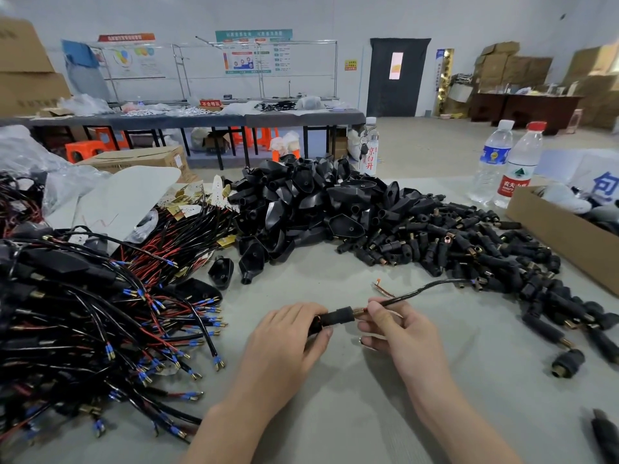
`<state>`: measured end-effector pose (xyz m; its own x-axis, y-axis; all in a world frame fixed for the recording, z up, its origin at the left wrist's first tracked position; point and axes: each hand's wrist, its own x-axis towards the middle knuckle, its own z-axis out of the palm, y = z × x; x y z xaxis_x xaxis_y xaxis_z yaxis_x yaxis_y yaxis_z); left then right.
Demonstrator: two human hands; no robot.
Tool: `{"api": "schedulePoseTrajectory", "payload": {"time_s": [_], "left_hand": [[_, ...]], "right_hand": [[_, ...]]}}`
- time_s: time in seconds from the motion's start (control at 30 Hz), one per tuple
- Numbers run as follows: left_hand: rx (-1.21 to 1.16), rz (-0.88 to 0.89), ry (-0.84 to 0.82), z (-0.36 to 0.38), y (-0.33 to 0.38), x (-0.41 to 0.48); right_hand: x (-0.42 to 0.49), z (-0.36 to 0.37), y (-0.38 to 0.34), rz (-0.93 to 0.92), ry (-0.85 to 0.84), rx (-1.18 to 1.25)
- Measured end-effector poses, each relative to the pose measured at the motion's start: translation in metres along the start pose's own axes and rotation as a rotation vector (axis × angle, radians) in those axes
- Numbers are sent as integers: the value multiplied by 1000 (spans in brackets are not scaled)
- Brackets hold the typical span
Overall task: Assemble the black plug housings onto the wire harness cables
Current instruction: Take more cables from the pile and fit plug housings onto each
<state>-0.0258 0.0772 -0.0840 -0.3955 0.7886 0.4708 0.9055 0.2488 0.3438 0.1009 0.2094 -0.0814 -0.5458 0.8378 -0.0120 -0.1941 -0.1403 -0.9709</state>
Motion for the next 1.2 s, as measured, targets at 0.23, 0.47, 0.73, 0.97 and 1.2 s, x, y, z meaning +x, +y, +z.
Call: {"api": "schedulePoseTrajectory", "payload": {"time_s": [0.23,0.47,0.73,0.97,1.2], "left_hand": [[-21,-50,-35,2,-5,-1],[-129,-90,-13,1,-5,-1],[-128,-44,61,0,-4,-1],[-158,-43,106,2,-7,-1],[-247,-43,106,3,-10,1]], "right_hand": [[3,-5,-1,-36,108,25],[3,-6,-2,-20,6,61],[3,-8,0,-58,-46,34],[5,-9,2,-40,-113,79],[4,-7,-1,7,-189,299]]}}
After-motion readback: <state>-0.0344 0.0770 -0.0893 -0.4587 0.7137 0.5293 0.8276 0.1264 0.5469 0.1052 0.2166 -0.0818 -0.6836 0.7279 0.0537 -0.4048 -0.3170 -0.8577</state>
